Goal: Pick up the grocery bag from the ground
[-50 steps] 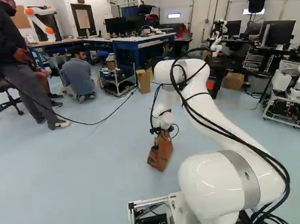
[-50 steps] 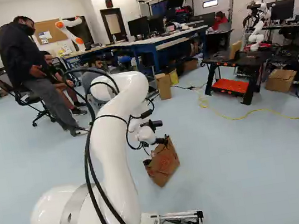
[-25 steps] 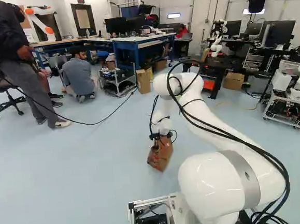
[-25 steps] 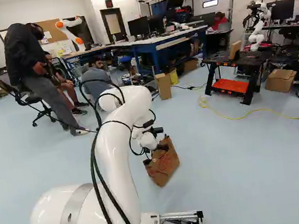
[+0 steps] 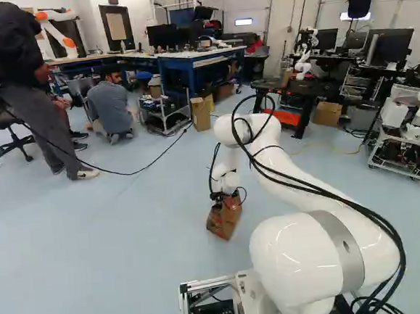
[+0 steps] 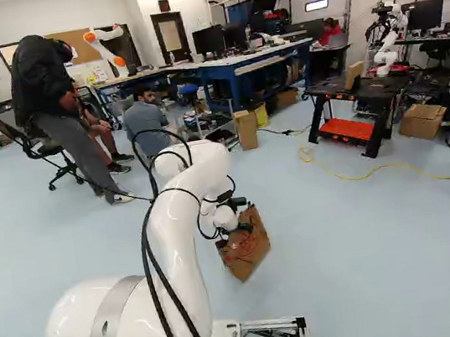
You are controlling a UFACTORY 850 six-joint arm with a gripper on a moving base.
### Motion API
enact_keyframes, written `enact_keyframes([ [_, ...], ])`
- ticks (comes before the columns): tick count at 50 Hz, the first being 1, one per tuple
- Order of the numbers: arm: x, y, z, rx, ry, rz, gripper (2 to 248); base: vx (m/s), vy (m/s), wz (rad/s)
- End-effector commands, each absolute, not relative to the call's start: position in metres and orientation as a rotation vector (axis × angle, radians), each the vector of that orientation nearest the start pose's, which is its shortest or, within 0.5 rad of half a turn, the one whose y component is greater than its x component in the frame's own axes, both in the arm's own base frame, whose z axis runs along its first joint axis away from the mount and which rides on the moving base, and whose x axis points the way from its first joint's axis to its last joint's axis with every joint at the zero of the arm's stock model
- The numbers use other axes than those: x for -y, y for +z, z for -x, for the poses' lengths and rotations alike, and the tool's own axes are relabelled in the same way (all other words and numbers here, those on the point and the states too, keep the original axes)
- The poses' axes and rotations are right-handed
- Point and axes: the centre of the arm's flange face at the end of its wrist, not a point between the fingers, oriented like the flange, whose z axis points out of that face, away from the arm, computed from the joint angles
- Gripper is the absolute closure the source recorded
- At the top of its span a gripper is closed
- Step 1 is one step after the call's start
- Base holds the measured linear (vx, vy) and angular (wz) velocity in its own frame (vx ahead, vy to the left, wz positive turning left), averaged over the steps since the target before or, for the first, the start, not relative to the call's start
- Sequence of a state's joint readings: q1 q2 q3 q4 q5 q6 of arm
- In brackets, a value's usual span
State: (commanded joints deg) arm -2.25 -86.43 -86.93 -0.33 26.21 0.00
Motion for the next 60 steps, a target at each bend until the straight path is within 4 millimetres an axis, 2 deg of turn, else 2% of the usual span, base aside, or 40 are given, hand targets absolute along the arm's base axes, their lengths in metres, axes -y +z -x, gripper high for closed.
enact_keyframes([
  [3, 0.023, -0.117, -0.583, -0.051, -0.727, 3.064, 37, 0.000, 0.000, 0.000],
  [4, 0.023, -0.117, -0.583, -0.051, -0.727, 3.064, 75, 0.000, 0.000, 0.000],
  [8, 0.023, -0.117, -0.583, -0.051, -0.727, 3.064, 75, 0.000, 0.000, 0.000],
  [9, 0.023, -0.117, -0.583, -0.051, -0.727, 3.064, 114, 0.000, 0.000, 0.000],
  [14, 0.023, -0.117, -0.583, -0.051, -0.727, 3.064, 114, 0.000, 0.000, 0.000],
  [15, 0.023, -0.117, -0.583, -0.051, -0.727, 3.064, 152, 0.000, 0.000, 0.000],
  [19, 0.023, -0.117, -0.583, -0.051, -0.727, 3.064, 152, 0.000, 0.000, 0.000],
  [20, 0.023, -0.117, -0.583, -0.051, -0.727, 3.064, 190, 0.000, 0.000, 0.000],
  [24, 0.023, -0.117, -0.583, -0.051, -0.727, 3.064, 190, 0.000, 0.000, 0.000],
  [25, 0.023, -0.117, -0.583, -0.051, -0.727, 3.064, 223, 0.000, 0.000, 0.000],
  [53, 0.023, -0.117, -0.583, -0.051, -0.727, 3.064, 226, 0.000, 0.000, 0.000],
  [60, 0.023, -0.106, -0.583, -0.051, -0.730, 3.063, 226, 0.000, 0.000, 0.000],
])
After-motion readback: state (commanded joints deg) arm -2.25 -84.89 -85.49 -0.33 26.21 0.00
